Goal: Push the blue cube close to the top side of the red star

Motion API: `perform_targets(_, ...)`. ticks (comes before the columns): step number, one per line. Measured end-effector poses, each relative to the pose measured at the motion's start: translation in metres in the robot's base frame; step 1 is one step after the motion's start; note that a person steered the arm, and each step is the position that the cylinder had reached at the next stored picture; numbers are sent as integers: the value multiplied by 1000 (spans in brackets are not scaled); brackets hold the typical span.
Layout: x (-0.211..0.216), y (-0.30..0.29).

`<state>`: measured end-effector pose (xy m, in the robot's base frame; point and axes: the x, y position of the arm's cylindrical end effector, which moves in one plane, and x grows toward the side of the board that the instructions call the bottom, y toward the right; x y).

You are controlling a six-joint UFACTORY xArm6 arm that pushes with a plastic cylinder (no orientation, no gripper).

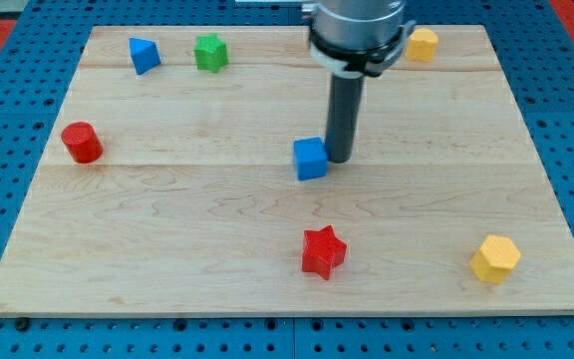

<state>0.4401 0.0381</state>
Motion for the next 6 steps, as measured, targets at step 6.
perform_targets(6,44,-66)
